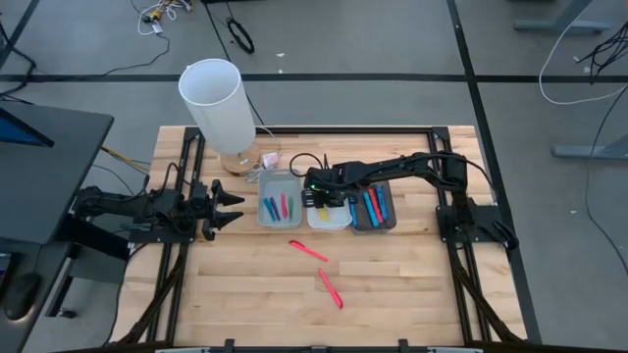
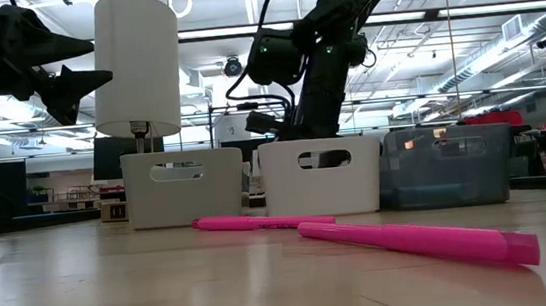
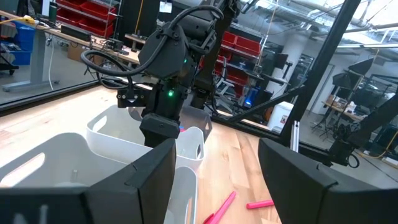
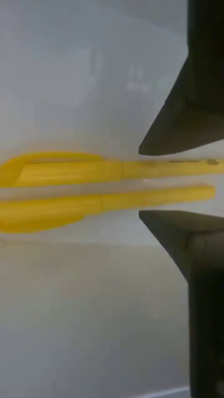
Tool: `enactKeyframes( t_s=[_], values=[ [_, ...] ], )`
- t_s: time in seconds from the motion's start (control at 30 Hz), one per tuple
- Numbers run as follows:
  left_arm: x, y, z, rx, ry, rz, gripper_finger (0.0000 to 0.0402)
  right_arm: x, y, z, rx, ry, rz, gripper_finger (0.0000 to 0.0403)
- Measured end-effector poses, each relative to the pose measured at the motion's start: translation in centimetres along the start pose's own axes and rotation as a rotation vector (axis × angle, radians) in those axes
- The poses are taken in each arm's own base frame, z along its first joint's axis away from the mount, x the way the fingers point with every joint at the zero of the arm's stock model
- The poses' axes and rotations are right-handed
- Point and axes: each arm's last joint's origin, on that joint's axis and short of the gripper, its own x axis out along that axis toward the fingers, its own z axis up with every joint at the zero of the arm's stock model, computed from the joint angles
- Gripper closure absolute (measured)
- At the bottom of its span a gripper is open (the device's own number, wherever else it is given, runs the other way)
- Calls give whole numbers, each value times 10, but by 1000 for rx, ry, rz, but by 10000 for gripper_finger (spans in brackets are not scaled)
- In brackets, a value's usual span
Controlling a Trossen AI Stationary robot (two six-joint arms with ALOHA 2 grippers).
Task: Pick & Place Markers
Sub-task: Put the top pink highlighter pen into the white bin
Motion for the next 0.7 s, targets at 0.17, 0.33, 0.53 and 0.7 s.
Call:
enactKeyframes(
  t_s=[0.17,0.33,0.53,0.7],
  values=[
    [0,0,0,0,0,0,168,0,0,0,0,0,0,221],
    [0,0,0,0,0,0,168,0,0,0,0,0,0,212],
    [0,0,0,0,0,0,168,-19,6,1,-69,3,-8,211],
    [0,0,0,0,0,0,168,-44,14,3,-147,7,-18,211]
  ],
)
